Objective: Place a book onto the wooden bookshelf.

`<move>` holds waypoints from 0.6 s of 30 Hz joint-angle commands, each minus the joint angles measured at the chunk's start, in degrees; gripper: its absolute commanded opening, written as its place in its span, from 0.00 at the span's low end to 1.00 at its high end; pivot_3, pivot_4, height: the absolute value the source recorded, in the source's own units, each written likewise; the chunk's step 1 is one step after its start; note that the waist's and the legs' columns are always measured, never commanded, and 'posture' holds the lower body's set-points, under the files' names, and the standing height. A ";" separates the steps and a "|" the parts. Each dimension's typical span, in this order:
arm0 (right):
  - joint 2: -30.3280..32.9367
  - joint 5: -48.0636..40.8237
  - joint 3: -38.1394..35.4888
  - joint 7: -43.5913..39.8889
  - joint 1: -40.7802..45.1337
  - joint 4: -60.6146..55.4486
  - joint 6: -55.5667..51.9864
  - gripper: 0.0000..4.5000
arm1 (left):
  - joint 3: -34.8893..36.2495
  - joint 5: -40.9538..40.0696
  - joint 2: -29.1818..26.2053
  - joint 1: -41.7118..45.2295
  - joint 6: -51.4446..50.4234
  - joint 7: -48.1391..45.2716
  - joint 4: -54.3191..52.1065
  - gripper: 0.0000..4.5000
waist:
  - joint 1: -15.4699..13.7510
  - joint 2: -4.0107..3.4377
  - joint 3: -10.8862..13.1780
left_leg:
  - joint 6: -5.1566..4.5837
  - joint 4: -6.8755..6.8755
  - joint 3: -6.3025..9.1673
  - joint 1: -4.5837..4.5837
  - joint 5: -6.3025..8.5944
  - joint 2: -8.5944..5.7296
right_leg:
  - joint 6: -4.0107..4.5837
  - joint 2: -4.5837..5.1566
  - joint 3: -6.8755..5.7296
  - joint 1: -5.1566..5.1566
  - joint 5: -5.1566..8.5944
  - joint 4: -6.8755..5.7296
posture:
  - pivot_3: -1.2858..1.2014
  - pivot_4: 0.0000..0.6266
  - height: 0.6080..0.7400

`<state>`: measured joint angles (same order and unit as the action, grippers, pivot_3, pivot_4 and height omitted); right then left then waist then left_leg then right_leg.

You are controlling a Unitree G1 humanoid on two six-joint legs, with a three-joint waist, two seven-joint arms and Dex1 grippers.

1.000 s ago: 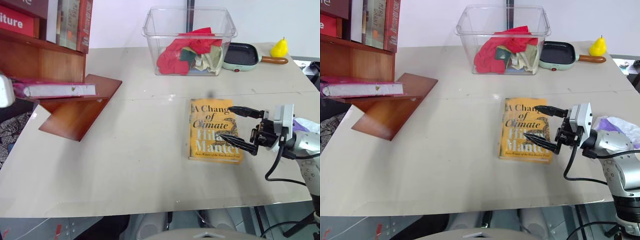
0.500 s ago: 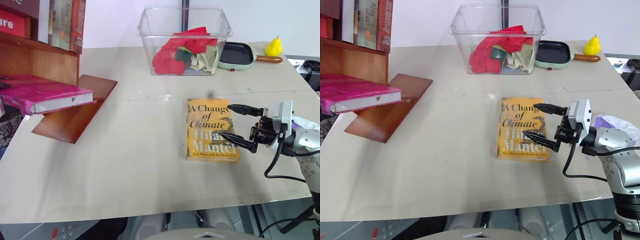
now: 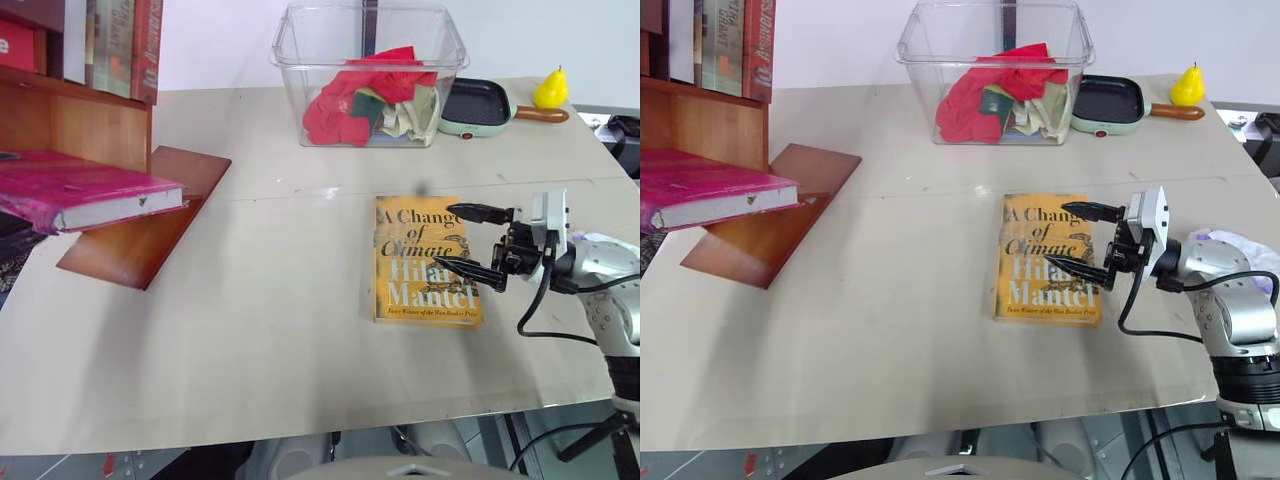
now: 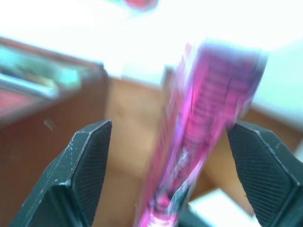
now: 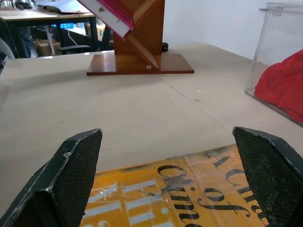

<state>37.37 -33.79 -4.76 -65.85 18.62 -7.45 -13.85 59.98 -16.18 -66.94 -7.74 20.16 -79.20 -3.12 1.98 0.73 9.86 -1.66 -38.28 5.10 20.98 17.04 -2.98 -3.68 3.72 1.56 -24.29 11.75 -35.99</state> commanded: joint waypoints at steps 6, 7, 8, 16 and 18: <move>1.53 -0.66 -2.99 -0.17 -1.41 -3.46 0.66 1.00 | -13.89 -18.47 15.59 -12.53 -30.38 17.70 -35.88 0.87 | -0.30 0.00 0.00 | -0.02 -0.01 0.01 -0.03 0.01 0.00 | 0.01 0.03 0.04 0.03 -0.01 -0.01 | 0.52 0.24 1.00; 1.84 -0.92 -3.42 0.10 -1.86 -4.25 0.40 1.00 | -16.81 -18.88 17.14 -14.25 -32.36 19.13 -38.16 0.87 | -0.36 0.01 -0.01 | -0.03 -0.01 0.01 -0.02 0.02 0.00 | 0.01 0.04 0.05 0.03 -0.01 -0.01 | 0.52 0.24 1.00; 2.19 -1.30 -3.90 0.36 -2.42 -5.22 0.08 1.00 | -20.18 -19.20 19.01 -15.48 -34.14 20.99 -39.60 0.87 | -0.46 -0.01 -0.01 | -0.03 -0.01 0.01 -0.02 0.02 0.00 | 0.01 0.03 0.06 0.03 -0.01 -0.01 | 0.52 0.24 1.00; 3.11 -5.44 -6.29 3.59 -5.76 -15.18 -3.00 1.00 | -41.01 -13.22 27.84 -9.88 -37.84 29.38 -31.71 0.87 | -1.65 -0.23 -0.13 | -0.18 -0.05 0.04 -0.30 0.11 0.05 | 0.17 -0.16 -0.02 0.27 -0.10 -0.07 | 0.52 0.24 1.00; 2.78 -6.43 -6.07 4.77 -5.70 -17.56 -3.67 1.00 | -44.09 -12.25 29.34 -6.88 -38.03 30.91 -30.01 0.87 | -1.68 -0.19 -0.16 | -0.18 -0.11 0.12 -0.32 0.10 0.05 | 0.19 -0.18 -0.10 0.39 -0.12 -0.04 | 0.52 0.24 1.00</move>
<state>40.18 -38.50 -9.47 -62.05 12.60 -22.12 -17.24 17.01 -29.17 -37.91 -15.89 -18.34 -49.54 -33.02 0.29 0.53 9.70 -1.84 -38.41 5.21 20.64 17.14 -2.94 -3.49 3.55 1.47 -23.86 11.63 -36.00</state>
